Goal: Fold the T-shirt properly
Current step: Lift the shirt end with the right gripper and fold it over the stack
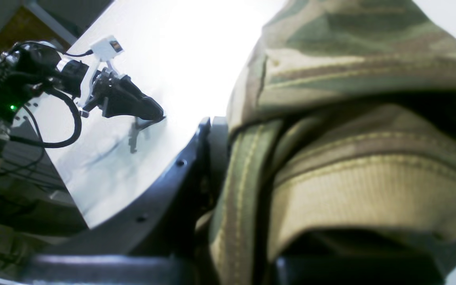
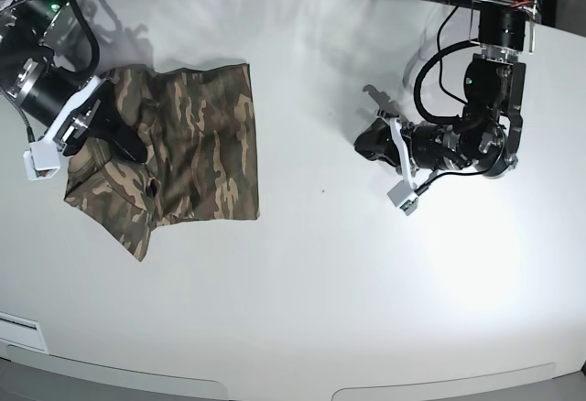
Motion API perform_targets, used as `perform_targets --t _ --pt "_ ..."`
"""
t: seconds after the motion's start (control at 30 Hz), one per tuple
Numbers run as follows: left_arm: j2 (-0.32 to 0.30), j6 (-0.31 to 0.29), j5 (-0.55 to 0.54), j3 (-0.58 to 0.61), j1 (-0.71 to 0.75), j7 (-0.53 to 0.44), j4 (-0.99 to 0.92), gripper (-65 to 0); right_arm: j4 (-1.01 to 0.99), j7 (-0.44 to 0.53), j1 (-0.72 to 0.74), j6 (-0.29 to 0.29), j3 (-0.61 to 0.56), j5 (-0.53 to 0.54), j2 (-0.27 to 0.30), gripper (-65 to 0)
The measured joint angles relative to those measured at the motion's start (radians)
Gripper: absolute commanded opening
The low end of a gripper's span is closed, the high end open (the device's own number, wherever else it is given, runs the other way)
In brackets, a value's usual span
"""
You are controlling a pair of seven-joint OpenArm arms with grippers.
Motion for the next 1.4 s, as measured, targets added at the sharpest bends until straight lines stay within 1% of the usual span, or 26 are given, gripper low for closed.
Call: perform_targets --t 0.13,0.2,0.23,0.33,0.37,0.4,0.43,0.53,0.6,0.7,0.73,0.77,0.8,0.83,0.87,0.9,0.93,0.97,1.0,1.03,1.07,1.13,1.2,1.27,1.33,1.4 --pt "0.0 0.0 0.0 0.0 0.0 0.0 0.0 -65.0 0.0 0.0 0.0 0.037 -0.033 0.0 -0.043 -65.0" --pt "0.0 0.0 0.0 0.0 0.0 0.0 0.0 -65.0 0.0 0.0 0.0 0.04 -0.068 0.0 -0.068 -65.0" --pt "0.0 0.0 0.0 0.0 0.0 0.0 0.0 -65.0 0.0 0.0 0.0 0.04 -0.089 0.0 -0.08 -59.0" --pt "0.0 0.0 0.0 0.0 0.0 0.0 0.0 -65.0 0.0 0.005 0.0 0.04 -0.187 0.0 -0.094 -32.9" --pt "0.0 0.0 0.0 0.0 0.0 0.0 0.0 -65.0 0.0 0.005 0.0 0.04 -0.229 0.0 -0.094 -26.8" --pt "0.0 0.0 0.0 0.0 0.0 0.0 0.0 -65.0 0.0 0.005 0.0 0.041 -0.272 -0.002 -0.094 -24.3" --pt "0.0 0.0 0.0 0.0 0.0 0.0 0.0 -65.0 0.0 0.005 0.0 0.04 -0.314 -0.029 -0.092 -24.2" --pt "0.0 0.0 0.0 0.0 0.0 0.0 0.0 -65.0 0.0 0.005 0.016 0.041 -0.409 -0.108 -0.089 -24.3" --pt "0.0 0.0 0.0 0.0 0.0 0.0 0.0 -65.0 0.0 0.007 0.046 0.041 -0.445 -0.114 -0.089 -24.3" --pt "0.0 0.0 0.0 0.0 0.0 0.0 0.0 -65.0 0.0 0.01 0.09 0.04 -0.468 -0.116 -0.089 -24.4" --pt "0.0 0.0 0.0 0.0 0.0 0.0 0.0 -65.0 0.0 0.009 0.098 0.04 -0.469 -0.116 -0.089 -26.0" --pt "0.0 0.0 0.0 0.0 0.0 0.001 0.0 -65.0 0.0 0.008 0.109 0.04 -0.469 -0.117 -0.089 -31.5" --pt "0.0 0.0 -0.003 0.0 -0.001 0.006 0.0 -65.0 0.0 0.008 0.121 0.04 -0.469 -0.126 -0.087 -41.6" --pt "-0.004 -0.003 -0.024 0.0 -0.003 0.029 0.0 -65.0 0.0 0.011 0.134 0.04 -0.469 -0.143 -0.086 -54.7" --pt "-0.012 -0.014 -0.063 0.0 -0.006 0.05 -0.001 -65.0 0.0 0.011 0.146 0.04 -0.468 -0.164 -0.086 -65.0" --pt "-0.022 -0.039 -0.134 0.0 -0.01 0.074 -0.002 -65.0 0.0 0.024 0.156 0.04 -0.468 -0.198 -0.086 -65.0" --pt "-0.033 -0.068 -0.231 0.0 -0.02 0.118 -0.002 -65.0 0.0 0.052 0.159 0.041 -0.469 -0.245 -0.084 -65.0" --pt "-0.04 -0.091 -0.33 0.0 -0.036 0.152 -0.002 -65.0 0.0 0.105 0.157 0.047 -0.469 -0.294 -0.077 -65.0" --pt "-0.045 -0.1 -0.439 0.0 -0.051 0.169 -0.002 -65.0 0.0 0.164 0.154 0.042 -0.469 -0.349 -0.068 -65.0" --pt "-0.048 -0.119 -0.566 -0.001 -0.066 0.168 -0.002 -65.0 0.0 0.217 0.155 0.043 -0.469 -0.41 -0.058 -65.0" --pt "-0.046 -0.13 -0.633 -0.001 -0.08 0.148 0.002 -65.0 0.0 0.276 0.158 0.045 -0.469 -0.489 -0.049 -65.0" --pt "-0.032 -0.13 -0.59 -0.002 -0.106 0.161 0.014 -65.0 0.0 0.391 0.158 0.04 -0.468 -0.639 -0.035 -65.0" --pt "-0.015 -0.128 -0.591 -0.001 -0.101 0.158 0.032 -65.0 -0.002 0.463 0.162 0.04 -0.468 -0.76 -0.027 -65.0" --pt "0.015 -0.119 -0.59 -0.001 -0.093 0.172 0.062 -65.0 -0.016 0.505 0.163 0.043 -0.47 -0.792 -0.008 -65.0" --pt "0.054 -0.118 -0.593 0.004 -0.098 0.169 0.081 -65.0 -0.06 0.507 0.179 0.048 -0.472 -0.805 0.016 -65.0" --pt "0.091 -0.116 -0.598 0.044 -0.103 0.164 0.087 -65.0 -0.135 0.507 0.208 0.046 -0.472 -0.811 0.053 -65.0"
